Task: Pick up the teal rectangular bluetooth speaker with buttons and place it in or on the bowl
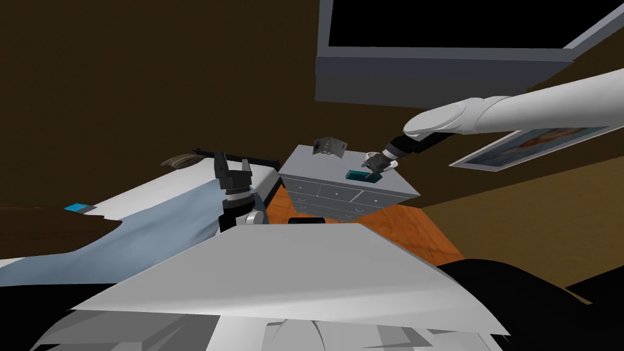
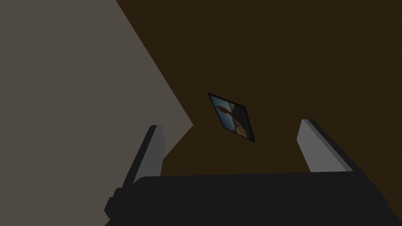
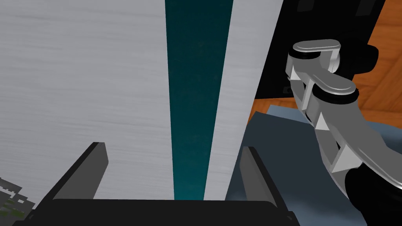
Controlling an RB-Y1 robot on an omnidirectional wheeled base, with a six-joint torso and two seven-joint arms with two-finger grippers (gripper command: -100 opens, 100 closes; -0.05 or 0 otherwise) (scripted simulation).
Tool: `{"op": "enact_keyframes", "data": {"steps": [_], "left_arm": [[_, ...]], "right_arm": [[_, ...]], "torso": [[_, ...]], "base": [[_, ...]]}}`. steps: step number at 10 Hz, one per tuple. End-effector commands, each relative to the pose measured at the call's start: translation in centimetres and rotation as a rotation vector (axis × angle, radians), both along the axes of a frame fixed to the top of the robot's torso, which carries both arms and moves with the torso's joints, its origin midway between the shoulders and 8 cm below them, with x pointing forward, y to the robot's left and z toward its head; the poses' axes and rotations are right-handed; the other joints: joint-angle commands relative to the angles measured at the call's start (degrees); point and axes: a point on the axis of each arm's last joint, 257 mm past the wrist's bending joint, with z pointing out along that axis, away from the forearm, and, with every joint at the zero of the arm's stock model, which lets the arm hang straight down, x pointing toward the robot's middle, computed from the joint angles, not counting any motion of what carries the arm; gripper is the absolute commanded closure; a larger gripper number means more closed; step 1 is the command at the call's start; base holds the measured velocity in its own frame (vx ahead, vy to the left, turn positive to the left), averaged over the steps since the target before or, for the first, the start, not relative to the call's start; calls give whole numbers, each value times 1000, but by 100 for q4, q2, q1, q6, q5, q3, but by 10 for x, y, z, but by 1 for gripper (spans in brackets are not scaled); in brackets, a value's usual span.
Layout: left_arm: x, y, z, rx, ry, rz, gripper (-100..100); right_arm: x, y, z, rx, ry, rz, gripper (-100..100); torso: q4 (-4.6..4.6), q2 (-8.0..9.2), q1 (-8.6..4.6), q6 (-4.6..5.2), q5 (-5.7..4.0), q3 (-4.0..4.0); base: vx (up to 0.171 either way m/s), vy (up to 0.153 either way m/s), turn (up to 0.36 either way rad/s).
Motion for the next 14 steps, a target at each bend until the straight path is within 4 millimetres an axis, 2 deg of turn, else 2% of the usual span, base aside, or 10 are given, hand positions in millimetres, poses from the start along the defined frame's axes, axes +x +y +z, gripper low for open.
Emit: {"op": "enact_keyframes", "data": {"steps": [1, 2, 5, 6, 7, 8, 9, 13, 14], "left_arm": [[0, 0, 0, 0, 0, 0, 0], [0, 0, 0, 0, 0, 0, 0], [0, 0, 0, 0, 0, 0, 0], [0, 0, 0, 0, 0, 0, 0], [0, 0, 0, 0, 0, 0, 0], [0, 0, 0, 0, 0, 0, 0], [0, 0, 0, 0, 0, 0, 0], [0, 0, 0, 0, 0, 0, 0], [0, 0, 0, 0, 0, 0, 0]], "right_arm": [[-10, -31, -2, -3, 2, -28, -100], [-10, -32, -2, 0, 0, -32, -100], [-36, -90, -12, -8, 12, -90, -100], [-38, -92, -13, -1, 9, -98, -100], [-50, -111, -17, -2, 15, -120, -100], [-44, -101, -19, -1, 13, -111, -100], [-45, -103, -20, -2, 13, -110, 100], [-45, -102, -20, -2, 15, -109, 100], [-45, -102, -20, -2, 15, -109, 0]], "torso": [[0, 0, 0, 0, 0, 0], [0, 0, 4, 0, 1, 0], [2, 6, 9, 0, 3, 4], [2, 7, 12, 2, 3, 4], [3, 7, -1, 4, 1, 5], [1, 6, -3, 1, -1, 3], [2, 3, -13, 3, 0, 3], [2, 0, -31, 3, -6, 1], [2, 0, -31, 3, -5, 1]], "base": [[-9, 92, 217], [-6, 71, 65], [-19, 102, 199], [-12, 74, 47], [-8, 77, 147], [-3, 36, 28], [-1, 6, -7], [0, 0, 0], [0, 0, 0]]}}
